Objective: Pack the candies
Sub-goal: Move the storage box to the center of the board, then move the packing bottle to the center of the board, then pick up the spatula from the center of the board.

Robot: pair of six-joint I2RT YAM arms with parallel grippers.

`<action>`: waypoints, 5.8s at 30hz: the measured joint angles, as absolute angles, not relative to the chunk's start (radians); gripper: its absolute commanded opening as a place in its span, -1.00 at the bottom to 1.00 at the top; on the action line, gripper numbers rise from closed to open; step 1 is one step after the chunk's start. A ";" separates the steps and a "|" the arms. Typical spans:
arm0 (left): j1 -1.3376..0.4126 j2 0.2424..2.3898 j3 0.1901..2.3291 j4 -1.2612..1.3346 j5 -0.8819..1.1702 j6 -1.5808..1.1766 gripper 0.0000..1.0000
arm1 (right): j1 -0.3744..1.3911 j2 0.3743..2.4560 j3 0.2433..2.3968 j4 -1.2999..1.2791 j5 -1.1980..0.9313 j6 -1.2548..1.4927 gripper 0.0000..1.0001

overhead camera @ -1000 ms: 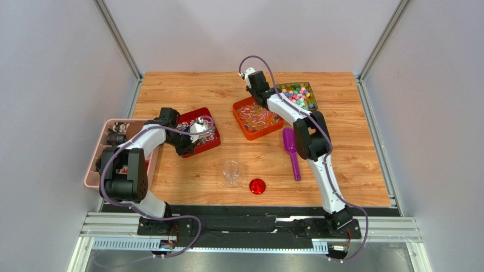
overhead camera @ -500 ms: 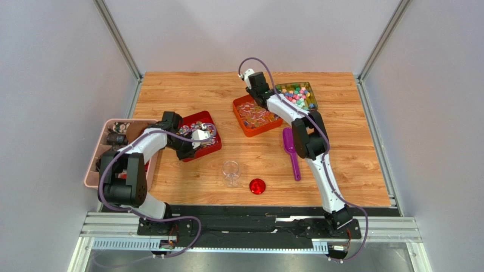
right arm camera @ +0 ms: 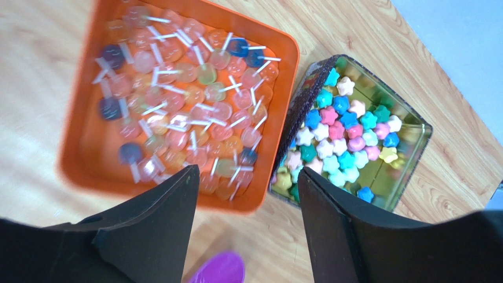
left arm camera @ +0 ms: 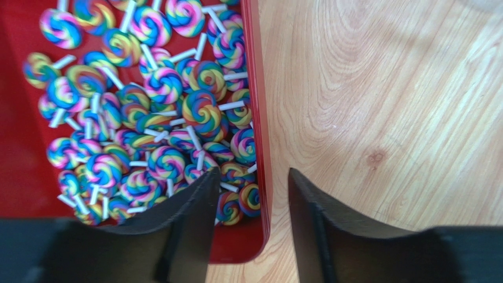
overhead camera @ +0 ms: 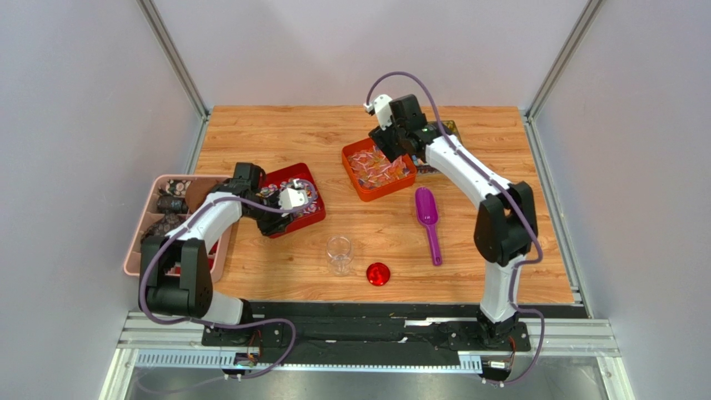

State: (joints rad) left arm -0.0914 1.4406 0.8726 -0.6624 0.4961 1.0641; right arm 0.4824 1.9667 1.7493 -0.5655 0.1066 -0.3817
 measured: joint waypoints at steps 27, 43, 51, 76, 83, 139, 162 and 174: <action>-0.384 1.151 0.782 -0.706 0.591 1.032 0.98 | 0.620 1.439 1.182 -0.788 -0.121 -0.424 0.34; -0.548 1.291 0.782 -0.669 0.572 1.035 0.98 | 0.513 1.282 1.145 -0.795 -0.100 -0.473 0.38; -0.562 1.336 0.796 -0.661 0.587 1.034 0.98 | 0.466 1.240 1.097 -0.792 -0.115 -0.473 0.38; -0.617 1.415 0.848 -0.607 0.617 0.992 0.70 | 0.372 1.156 1.011 -0.735 -0.160 -0.468 0.38; -0.644 1.419 0.857 -0.601 0.601 0.974 0.53 | 0.372 1.153 0.996 -0.719 -0.160 -0.468 0.38; -0.751 1.719 1.170 -0.554 0.523 0.805 0.59 | 0.178 1.132 0.953 -0.711 -0.116 -0.438 0.32; -0.753 1.710 1.146 -0.519 0.519 0.789 0.60 | 0.365 1.460 0.898 -0.648 -0.104 -0.302 0.22; -0.753 1.694 1.124 -0.498 0.521 0.788 0.60 | 0.396 1.542 0.896 -0.627 -0.060 -0.280 -0.50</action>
